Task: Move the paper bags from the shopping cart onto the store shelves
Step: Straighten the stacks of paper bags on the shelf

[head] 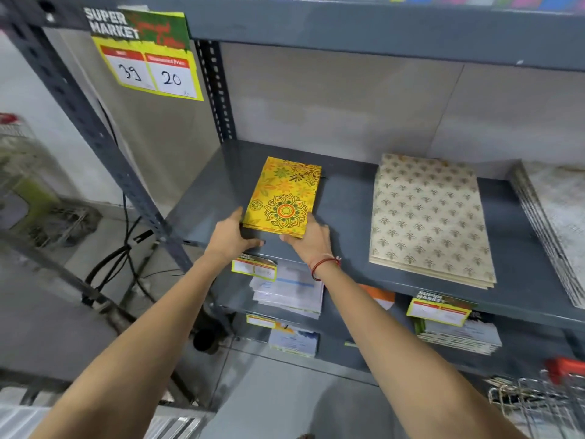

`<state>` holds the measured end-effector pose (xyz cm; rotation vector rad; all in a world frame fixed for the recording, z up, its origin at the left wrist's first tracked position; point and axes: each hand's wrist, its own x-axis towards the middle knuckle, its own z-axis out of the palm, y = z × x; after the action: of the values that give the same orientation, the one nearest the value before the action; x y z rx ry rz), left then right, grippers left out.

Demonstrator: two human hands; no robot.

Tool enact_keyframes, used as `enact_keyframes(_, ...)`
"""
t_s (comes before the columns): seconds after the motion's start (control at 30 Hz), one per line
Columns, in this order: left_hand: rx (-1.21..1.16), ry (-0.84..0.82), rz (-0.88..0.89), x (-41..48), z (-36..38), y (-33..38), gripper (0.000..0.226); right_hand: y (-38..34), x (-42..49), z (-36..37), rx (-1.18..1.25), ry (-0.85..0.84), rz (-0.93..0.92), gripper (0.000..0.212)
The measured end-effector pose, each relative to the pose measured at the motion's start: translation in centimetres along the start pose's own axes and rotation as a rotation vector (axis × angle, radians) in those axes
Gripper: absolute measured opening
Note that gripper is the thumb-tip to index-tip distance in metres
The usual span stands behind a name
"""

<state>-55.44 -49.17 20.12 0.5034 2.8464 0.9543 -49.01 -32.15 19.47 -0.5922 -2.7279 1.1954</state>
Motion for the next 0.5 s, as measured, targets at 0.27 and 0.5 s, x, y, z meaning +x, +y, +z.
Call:
enact_keyframes(0.27,-0.058,0.002,0.070,1.1,-0.9,-0.2,0.024,0.3,-0.1,-0.6,-0.051,0.019,-0.001,0.054)
enact_keyframes(0.5,-0.111,-0.002,0.000,2.0,-1.4,-0.5,0.034,0.2,-0.2,-1.3,-0.030,0.016,0.038,0.053)
